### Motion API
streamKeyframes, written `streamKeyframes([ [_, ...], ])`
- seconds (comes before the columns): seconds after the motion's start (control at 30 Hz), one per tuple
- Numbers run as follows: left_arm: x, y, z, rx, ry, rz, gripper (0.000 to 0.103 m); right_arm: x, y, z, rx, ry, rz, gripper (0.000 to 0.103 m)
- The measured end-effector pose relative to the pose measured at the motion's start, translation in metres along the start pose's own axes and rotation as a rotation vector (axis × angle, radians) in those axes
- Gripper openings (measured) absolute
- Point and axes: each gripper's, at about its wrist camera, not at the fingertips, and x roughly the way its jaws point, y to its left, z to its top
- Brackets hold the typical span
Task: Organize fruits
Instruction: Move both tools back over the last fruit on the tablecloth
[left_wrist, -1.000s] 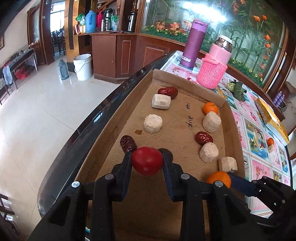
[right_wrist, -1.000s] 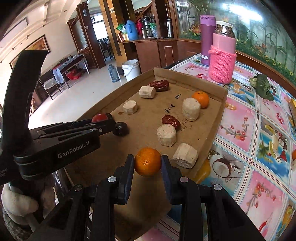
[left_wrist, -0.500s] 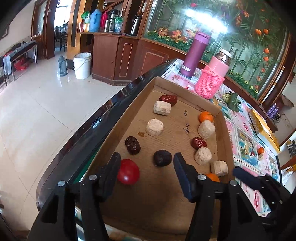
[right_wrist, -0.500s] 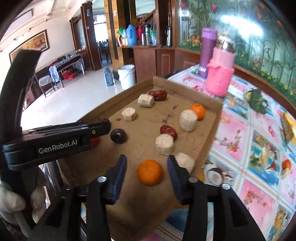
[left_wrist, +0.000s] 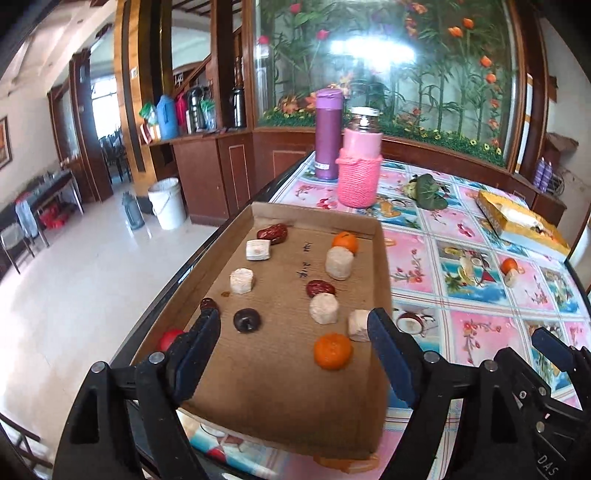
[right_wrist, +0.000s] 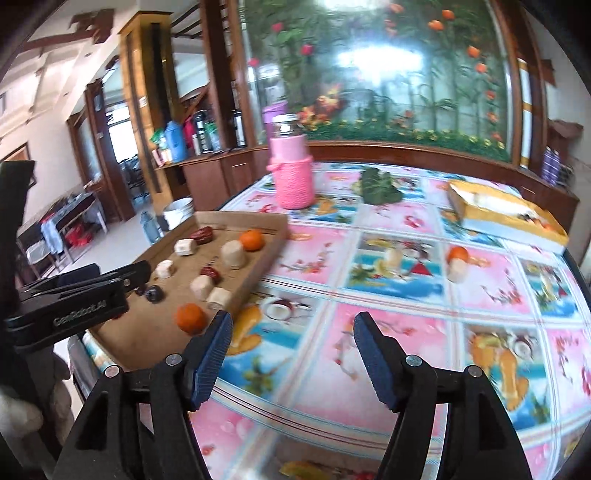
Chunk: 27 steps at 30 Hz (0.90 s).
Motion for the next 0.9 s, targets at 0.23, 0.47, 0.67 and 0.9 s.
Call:
streamKeyframes([
  [0.23, -0.016, -0.025, -0.014, 0.047, -0.007, 0.002, 0.081, -0.019, -0.025, -0.024, 0.066, 0.007, -0.021, 0.073],
  [0.47, -0.031, -0.029, -0.025, 0.057, -0.016, 0.001, 0.081, -0.039, -0.030, -0.035, 0.096, -0.022, -0.021, 0.076],
  [0.67, -0.044, -0.026, -0.027, 0.052, -0.032, -0.007, 0.081, -0.051, -0.021, -0.037, 0.082, -0.036, -0.014, 0.076],
  [0.9, -0.047, -0.025, -0.027, 0.051, -0.035, -0.014, 0.082, -0.054, -0.017, -0.038, 0.074, -0.040, -0.017, 0.079],
])
